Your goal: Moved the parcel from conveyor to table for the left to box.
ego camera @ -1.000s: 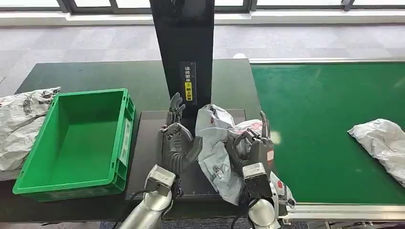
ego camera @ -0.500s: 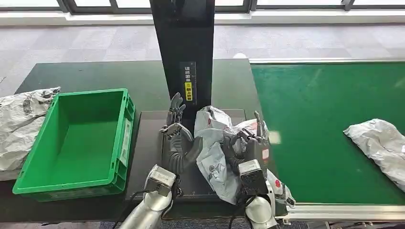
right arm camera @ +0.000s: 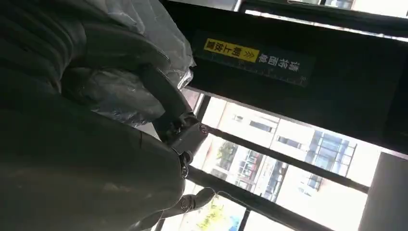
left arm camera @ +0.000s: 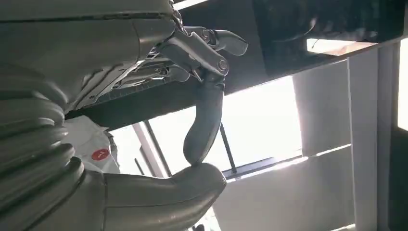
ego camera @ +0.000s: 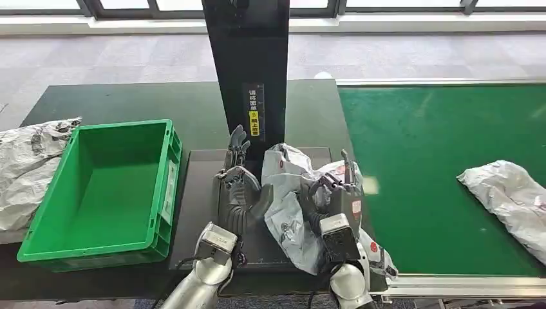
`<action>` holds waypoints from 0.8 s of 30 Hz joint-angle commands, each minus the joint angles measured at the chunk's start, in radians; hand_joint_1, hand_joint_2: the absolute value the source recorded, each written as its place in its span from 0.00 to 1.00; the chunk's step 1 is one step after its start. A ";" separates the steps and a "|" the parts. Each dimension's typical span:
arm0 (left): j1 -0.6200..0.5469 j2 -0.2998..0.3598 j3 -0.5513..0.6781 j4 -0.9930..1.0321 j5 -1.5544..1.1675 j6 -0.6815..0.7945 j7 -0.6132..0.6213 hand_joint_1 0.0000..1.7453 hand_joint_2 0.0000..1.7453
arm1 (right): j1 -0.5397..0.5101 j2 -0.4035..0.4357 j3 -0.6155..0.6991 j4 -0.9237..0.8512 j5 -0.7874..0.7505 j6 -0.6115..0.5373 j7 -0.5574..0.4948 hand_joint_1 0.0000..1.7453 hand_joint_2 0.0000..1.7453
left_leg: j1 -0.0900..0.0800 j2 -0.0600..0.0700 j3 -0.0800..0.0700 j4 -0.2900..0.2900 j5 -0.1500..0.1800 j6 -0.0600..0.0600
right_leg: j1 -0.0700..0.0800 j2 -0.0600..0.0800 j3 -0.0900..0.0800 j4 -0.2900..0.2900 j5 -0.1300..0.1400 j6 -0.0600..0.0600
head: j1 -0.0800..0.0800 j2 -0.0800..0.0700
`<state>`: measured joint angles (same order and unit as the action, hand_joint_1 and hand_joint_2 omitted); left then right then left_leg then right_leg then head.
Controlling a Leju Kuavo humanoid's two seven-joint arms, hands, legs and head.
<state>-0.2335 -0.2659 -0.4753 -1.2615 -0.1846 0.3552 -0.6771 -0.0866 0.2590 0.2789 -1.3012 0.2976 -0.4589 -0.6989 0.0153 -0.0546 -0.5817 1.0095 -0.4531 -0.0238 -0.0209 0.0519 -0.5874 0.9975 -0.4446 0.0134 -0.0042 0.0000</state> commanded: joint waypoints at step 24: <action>-0.010 0.009 -0.002 0.039 -0.018 -0.006 -0.021 0.00 1.00 | -0.013 -0.011 -0.159 -0.007 -0.041 0.018 0.001 0.00 1.00 | -0.001 0.002 0.001 -0.001 0.000 0.001 | 0.000 -0.005 0.002 -0.001 0.000 -0.001 | 0.000 0.000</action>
<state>-0.2330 -0.2651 -0.4753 -1.2615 -0.1965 0.3658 -0.6771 -0.0883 0.2613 0.2338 -1.2886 0.2628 -0.4597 -0.6989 0.0153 -0.0545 -0.5817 1.0095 -0.4532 -0.0238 -0.0210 0.0520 -0.5875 0.9974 -0.4446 0.0135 -0.0042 0.0000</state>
